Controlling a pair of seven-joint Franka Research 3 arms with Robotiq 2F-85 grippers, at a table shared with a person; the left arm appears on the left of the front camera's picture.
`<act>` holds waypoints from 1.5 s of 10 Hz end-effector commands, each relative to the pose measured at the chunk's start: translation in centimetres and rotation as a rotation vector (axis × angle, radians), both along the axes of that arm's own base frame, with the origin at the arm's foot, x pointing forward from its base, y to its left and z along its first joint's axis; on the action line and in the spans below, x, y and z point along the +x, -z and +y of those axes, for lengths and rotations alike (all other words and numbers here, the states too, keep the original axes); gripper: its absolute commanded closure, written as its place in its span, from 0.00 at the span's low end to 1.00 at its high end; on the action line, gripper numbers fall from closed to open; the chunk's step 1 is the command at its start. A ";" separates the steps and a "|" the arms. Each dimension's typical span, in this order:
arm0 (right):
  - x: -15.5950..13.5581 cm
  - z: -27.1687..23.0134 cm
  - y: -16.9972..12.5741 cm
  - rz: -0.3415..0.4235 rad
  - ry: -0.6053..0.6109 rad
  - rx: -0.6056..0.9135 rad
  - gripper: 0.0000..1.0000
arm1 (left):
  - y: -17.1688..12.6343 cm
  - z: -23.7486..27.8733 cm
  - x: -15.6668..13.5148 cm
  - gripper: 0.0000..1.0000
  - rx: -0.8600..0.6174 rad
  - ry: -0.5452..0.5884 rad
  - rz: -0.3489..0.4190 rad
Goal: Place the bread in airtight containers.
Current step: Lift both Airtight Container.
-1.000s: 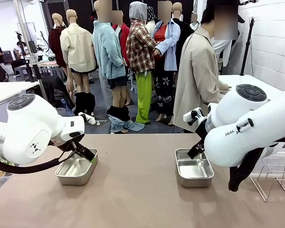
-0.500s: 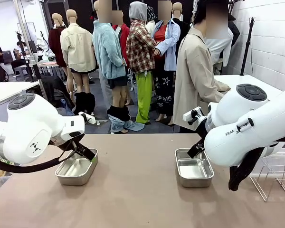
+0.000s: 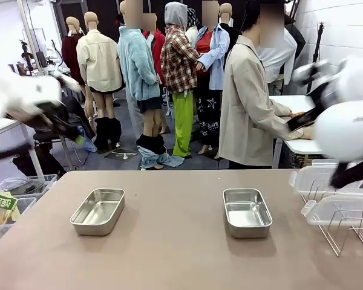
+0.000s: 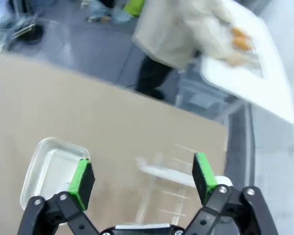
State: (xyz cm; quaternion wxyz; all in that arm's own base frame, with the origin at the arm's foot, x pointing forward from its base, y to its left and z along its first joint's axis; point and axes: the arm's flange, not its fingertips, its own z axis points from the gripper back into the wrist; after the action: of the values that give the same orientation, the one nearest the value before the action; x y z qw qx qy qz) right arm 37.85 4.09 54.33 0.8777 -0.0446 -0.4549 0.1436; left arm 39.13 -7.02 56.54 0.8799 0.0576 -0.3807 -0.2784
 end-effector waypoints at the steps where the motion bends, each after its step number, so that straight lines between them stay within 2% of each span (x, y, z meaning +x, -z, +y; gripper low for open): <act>1: -1.4 -6.8 -1.6 0.058 0.170 0.042 0.00 | -3.8 6.1 -1.5 0.00 -0.007 -0.144 -0.005; 2: -1.9 -11.6 -2.3 0.117 0.278 0.083 0.00 | -5.3 8.9 -2.9 0.00 -0.033 -0.221 -0.008; 3: -2.1 -15.4 -2.7 0.140 0.364 0.140 0.00 | -6.3 10.8 -3.7 0.00 -0.046 -0.243 -0.002; 4: -2.5 -19.8 -2.9 0.148 0.483 0.199 0.00 | -6.9 12.6 -4.7 0.00 -0.045 -0.302 0.042; 6: -2.3 -24.0 -1.9 0.166 0.625 0.249 0.00 | -7.4 14.9 -5.7 0.00 -0.057 -0.396 0.051; 7: -1.5 -23.7 -1.2 0.129 0.574 0.261 0.00 | -7.2 14.9 -5.7 0.00 -0.129 -0.418 0.023; 8: -4.3 -24.8 -1.9 0.163 0.551 0.225 0.00 | -7.0 15.2 -5.7 0.00 -0.067 -0.337 0.040; 15: -4.3 -24.8 -1.9 0.163 0.551 0.225 0.00 | -7.0 15.2 -5.7 0.00 -0.067 -0.337 0.040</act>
State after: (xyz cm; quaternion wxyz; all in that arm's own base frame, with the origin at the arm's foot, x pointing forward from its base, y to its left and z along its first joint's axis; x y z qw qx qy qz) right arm 33.70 -20.92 56.61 0.9134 -0.0583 -0.3718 -0.1550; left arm 33.46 7.97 63.57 0.9243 0.0813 -0.3573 -0.1067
